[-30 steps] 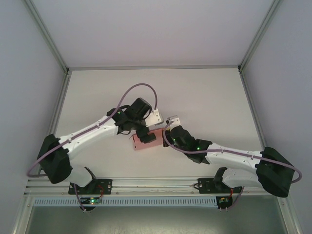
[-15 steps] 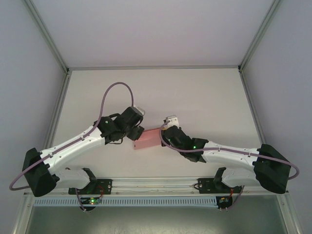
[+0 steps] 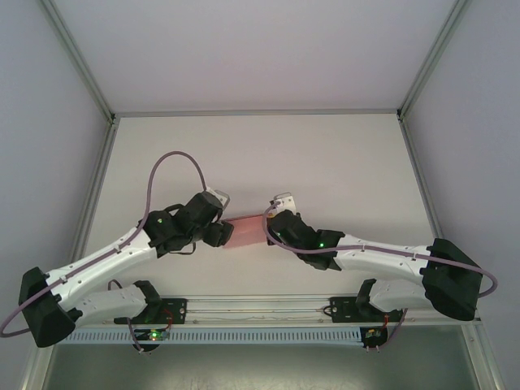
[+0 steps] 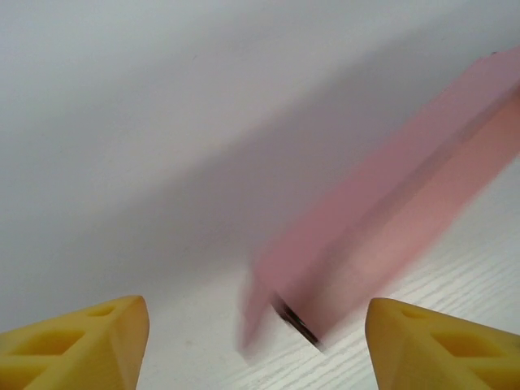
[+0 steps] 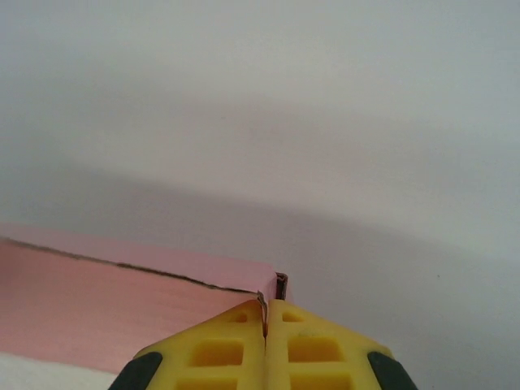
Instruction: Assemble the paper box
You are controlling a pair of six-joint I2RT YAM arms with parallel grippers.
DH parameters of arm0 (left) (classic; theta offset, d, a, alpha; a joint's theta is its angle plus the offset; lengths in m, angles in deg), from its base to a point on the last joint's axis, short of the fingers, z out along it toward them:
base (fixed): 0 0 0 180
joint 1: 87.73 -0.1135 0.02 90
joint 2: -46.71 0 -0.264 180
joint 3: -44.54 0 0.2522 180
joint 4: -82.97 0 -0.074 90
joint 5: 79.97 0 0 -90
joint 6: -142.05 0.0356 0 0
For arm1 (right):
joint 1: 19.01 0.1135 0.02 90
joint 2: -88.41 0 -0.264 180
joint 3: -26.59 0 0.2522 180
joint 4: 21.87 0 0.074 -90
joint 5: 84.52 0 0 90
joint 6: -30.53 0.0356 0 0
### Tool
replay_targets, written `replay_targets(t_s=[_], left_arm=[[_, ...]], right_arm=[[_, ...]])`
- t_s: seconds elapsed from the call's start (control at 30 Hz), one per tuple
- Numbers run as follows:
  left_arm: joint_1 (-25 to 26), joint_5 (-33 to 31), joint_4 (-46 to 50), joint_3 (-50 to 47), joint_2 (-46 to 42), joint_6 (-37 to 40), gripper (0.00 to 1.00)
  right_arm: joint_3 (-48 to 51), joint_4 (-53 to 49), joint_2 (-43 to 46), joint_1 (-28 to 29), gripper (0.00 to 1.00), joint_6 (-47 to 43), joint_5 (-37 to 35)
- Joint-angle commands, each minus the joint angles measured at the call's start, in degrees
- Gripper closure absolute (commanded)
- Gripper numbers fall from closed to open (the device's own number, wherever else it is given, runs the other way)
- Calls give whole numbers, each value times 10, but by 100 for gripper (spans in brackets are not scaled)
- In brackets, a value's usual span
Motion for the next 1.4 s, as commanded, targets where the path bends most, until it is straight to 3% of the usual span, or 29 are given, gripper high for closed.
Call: replay_targets(t_s=[0.0, 0.13, 0.37, 0.47, 0.53, 0.7, 0.77, 0.8, 1.17, 1.37], left_arm=[[5, 31, -20, -13, -35, -9, 27], [5, 8, -21, -29, -61, -14, 25], [5, -14, -16, -31, -27, -27, 44], [5, -24, -16, -25, -6, -41, 59], [5, -29, -15, -23, 5, -49, 60], [5, -35, -20, -20, 19, -63, 77], [5, -34, -29, -21, 18, -75, 96], [5, -32, -35, -21, 20, -82, 100], [-20, 27, -14, 9, 36, -194, 100], [-99, 169, -8, 18, 45, -257, 100]], right_arm=[[-1, -68, -18, 5, 100, 4, 6], [-3, -71, -22, 6, 100, 4, 10], [-6, -75, -22, 7, 100, 1, 11], [-6, -75, -23, 8, 100, 1, 11], [-6, -75, -24, 9, 100, 2, 12], [-8, -75, -27, 11, 100, -1, 11], [-9, -75, -29, 14, 100, -7, 10], [-11, -77, -30, 16, 100, -9, 7], [-20, -109, -61, 58, 100, 1, -58], [-16, -114, -71, 80, 100, 8, -96]])
